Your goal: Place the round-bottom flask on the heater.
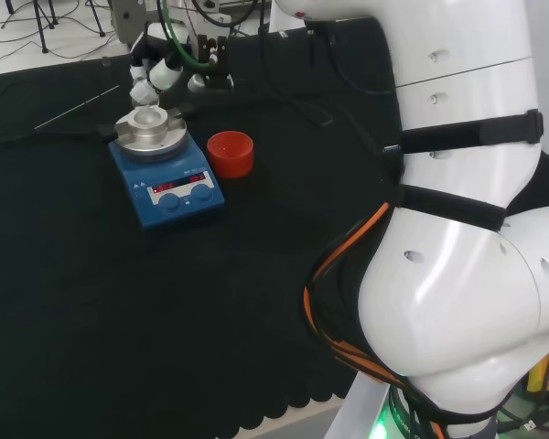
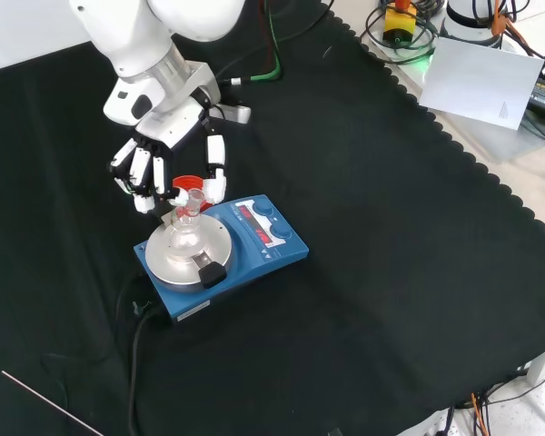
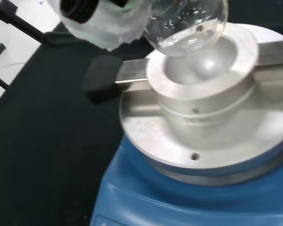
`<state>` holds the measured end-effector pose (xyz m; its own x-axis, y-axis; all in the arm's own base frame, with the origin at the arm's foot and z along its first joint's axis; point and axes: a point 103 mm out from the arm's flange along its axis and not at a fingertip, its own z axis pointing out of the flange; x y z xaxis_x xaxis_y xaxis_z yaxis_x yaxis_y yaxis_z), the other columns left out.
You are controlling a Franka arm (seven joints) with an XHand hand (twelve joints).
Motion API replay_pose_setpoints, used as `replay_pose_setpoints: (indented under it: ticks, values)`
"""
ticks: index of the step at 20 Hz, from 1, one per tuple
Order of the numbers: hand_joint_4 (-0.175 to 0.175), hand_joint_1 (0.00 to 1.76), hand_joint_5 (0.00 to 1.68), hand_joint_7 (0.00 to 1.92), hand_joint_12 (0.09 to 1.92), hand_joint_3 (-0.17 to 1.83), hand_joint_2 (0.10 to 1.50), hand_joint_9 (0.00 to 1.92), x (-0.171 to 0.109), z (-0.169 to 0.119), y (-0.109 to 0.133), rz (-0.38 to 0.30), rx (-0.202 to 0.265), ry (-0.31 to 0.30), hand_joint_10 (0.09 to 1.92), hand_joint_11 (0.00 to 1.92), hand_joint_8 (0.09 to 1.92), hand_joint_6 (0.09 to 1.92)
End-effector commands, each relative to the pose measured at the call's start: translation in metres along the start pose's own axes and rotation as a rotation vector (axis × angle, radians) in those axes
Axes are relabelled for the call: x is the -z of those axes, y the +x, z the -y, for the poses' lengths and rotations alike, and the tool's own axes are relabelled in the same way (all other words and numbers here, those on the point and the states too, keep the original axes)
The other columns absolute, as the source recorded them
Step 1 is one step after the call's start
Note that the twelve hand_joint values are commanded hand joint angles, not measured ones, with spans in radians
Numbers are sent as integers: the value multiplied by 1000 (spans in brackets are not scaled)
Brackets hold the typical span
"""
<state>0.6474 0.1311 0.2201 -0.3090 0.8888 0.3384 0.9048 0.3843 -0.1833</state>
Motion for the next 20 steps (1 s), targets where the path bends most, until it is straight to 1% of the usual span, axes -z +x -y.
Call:
replay_pose_setpoints:
  ticks: [1, 4, 8, 10, 14, 15, 20]
  values:
    - [175, 1028, 985, 447, 1373, 669, 796, 522, -7, -3, 2, 37, -38, 15, 608, 28, 579, 1166]
    - [175, 1029, 985, 447, 1372, 670, 796, 522, -9, -3, 1, 21, -28, 21, 609, 27, 580, 1166]
    - [175, 1029, 985, 446, 1372, 672, 795, 521, -15, -5, -2, 17, -31, 21, 609, 27, 580, 1166]
    - [175, 1029, 985, 445, 1372, 672, 795, 521, -17, -7, 5, 33, -40, 24, 610, 26, 580, 1167]
    - [175, 1029, 985, 444, 1372, 673, 795, 520, -19, -6, -1, 24, -45, 28, 610, 26, 581, 1167]
    - [175, 1029, 985, 444, 1372, 673, 795, 520, -21, -7, 2, 35, -48, 29, 611, 26, 581, 1167]
    - [175, 1029, 985, 444, 1372, 675, 794, 519, -23, -8, 3, 34, -45, 29, 611, 25, 582, 1168]
